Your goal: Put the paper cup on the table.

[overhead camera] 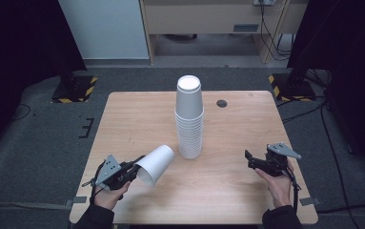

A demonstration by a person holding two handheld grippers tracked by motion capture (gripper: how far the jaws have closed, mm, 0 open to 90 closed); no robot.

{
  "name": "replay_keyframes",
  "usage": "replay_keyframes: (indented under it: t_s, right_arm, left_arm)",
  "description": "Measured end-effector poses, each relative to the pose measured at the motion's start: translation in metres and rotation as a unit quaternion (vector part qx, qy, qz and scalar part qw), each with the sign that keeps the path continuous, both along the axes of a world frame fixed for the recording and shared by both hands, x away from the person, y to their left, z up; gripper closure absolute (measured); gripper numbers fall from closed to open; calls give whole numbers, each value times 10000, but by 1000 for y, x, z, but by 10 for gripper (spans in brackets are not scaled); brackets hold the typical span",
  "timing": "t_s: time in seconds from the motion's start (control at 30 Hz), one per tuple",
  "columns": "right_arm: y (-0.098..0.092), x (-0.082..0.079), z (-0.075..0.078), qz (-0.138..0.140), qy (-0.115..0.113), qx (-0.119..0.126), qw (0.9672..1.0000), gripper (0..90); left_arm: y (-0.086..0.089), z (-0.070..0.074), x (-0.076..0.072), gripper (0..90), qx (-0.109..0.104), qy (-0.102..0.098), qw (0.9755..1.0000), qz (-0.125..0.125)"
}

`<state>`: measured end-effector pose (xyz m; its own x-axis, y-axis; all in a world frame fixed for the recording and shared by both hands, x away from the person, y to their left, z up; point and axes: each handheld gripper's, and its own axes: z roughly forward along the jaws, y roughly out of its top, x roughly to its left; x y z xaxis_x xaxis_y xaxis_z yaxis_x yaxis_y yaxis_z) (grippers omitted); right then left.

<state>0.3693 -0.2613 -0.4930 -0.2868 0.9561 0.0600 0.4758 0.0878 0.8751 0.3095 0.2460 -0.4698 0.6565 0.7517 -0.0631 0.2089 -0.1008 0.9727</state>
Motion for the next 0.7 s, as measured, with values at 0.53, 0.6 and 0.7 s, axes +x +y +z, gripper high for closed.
replay_keyframes:
  t_s: [0.53,0.6,0.7]
  right_arm:
    - [-3,5,-17,108,427,-528,9976,72]
    - [-3,5,-19,125,487,-608,9969,72]
    - [-3,6,-21,146,513,-638,9965,72]
  left_arm:
    - [36,1,14,869,427,305,9941,951]
    - [38,3,15,869,481,342,9929,1033]
    - [42,4,17,869,572,442,9909,1137]
